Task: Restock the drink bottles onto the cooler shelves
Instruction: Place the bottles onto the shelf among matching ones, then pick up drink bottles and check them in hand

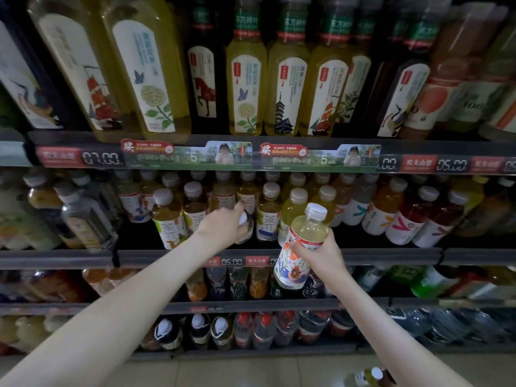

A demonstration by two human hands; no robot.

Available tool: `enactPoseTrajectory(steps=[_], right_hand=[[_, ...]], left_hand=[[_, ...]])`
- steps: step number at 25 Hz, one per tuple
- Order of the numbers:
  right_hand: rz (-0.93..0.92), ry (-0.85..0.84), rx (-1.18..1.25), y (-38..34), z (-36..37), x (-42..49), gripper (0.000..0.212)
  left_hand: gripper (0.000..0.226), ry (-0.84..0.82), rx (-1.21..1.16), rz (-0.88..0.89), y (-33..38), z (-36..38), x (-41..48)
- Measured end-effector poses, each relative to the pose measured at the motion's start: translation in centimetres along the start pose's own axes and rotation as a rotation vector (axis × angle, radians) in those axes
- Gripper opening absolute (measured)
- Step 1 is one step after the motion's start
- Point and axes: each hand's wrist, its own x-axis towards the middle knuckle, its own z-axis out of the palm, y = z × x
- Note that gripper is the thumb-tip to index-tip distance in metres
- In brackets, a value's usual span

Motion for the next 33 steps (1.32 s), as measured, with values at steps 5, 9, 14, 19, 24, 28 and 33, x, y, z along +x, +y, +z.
enactPoseTrajectory(steps=[5, 9, 14, 19, 24, 28, 33], right_hand=[[-0.044, 0.001, 0.0, -1.0, 2.7, 0.5, 0.065], [-0.065, 0.009, 0.005, -2.0, 4.3, 0.7, 0.069], [-0.06, 0.079, 0.052, -2.1, 6.0, -0.3, 0.065], [-0.017, 0.12, 0.075, -1.2, 6.2, -2.0, 0.064], [0.019, 0.171, 0.051, -0.3, 3.9, -2.4, 0.072], [0.023, 0.2, 0.036, 0.0, 1.9, -2.6, 0.067], [0.006, 0.189, 0.033, -0.1, -0.2, -2.5, 0.063]], left_hand=[[0.042, 0.068, -0.08, -0.029, -2.5, 0.4, -3.2], [0.044, 0.085, -0.061, -0.027, -4.8, -0.7, -4.1], [0.042, 0.092, -0.119, 0.006, -6.1, -0.8, -5.6], [0.043, 0.081, -0.211, 0.032, -7.4, -0.1, -5.4], [0.039, 0.061, -0.219, 0.063, -6.1, -0.4, -3.1], [0.04, -0.005, -0.21, 0.068, -3.8, -1.1, 0.3], [0.01, -0.047, -0.135, -0.078, -1.1, -2.4, 4.2]])
